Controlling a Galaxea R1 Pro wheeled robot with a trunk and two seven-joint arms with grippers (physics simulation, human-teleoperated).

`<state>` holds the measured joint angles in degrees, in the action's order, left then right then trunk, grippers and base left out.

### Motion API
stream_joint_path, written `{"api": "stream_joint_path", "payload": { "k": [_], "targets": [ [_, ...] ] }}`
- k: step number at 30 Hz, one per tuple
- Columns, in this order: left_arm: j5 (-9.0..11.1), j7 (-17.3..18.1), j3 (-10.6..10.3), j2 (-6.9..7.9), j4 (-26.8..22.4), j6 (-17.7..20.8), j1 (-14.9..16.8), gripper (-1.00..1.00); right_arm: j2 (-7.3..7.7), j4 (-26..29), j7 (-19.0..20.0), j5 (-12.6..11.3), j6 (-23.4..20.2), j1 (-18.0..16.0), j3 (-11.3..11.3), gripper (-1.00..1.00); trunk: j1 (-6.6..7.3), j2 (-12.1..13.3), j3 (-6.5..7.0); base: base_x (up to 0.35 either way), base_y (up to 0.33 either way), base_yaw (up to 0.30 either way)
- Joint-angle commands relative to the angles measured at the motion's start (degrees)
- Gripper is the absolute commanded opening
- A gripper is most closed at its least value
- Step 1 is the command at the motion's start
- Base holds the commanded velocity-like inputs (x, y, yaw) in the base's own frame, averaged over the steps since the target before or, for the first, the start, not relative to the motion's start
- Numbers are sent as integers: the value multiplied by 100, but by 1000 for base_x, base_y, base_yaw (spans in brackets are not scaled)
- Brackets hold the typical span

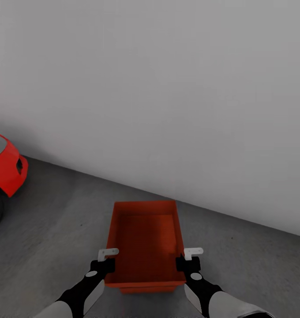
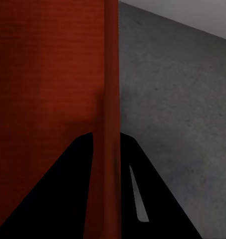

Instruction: Move the two storage containers from the living room to the garage. In the garage, place one container on the floor and stack the other container on top of it (either order is fine).

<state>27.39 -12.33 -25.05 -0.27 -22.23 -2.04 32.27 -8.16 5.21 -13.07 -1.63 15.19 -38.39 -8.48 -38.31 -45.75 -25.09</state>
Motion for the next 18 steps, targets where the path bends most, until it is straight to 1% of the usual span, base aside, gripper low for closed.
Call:
{"api": "stream_joint_path", "payload": {
  "k": [1, 6, 18],
  "targets": [
    [-58, -190, 79, -12, -18, -27, 8, -100, -1, -20, -135, -119, 37, -2, 206, -100, 0, -5, -15, 0, 0, 0],
    [-58, -190, 79, -8, -18, -31, 8, -100, -1, -20, -140, -119, 37, -2, 206, -100, 0, -5, -46, 0, 0, 0],
    [-66, -190, 77, -4, -28, -28, 8, -100, -10, -20, -143, -119, 29, -2, 206, -100, 0, -5, -51, 0, 0, 0]
  ]
}}
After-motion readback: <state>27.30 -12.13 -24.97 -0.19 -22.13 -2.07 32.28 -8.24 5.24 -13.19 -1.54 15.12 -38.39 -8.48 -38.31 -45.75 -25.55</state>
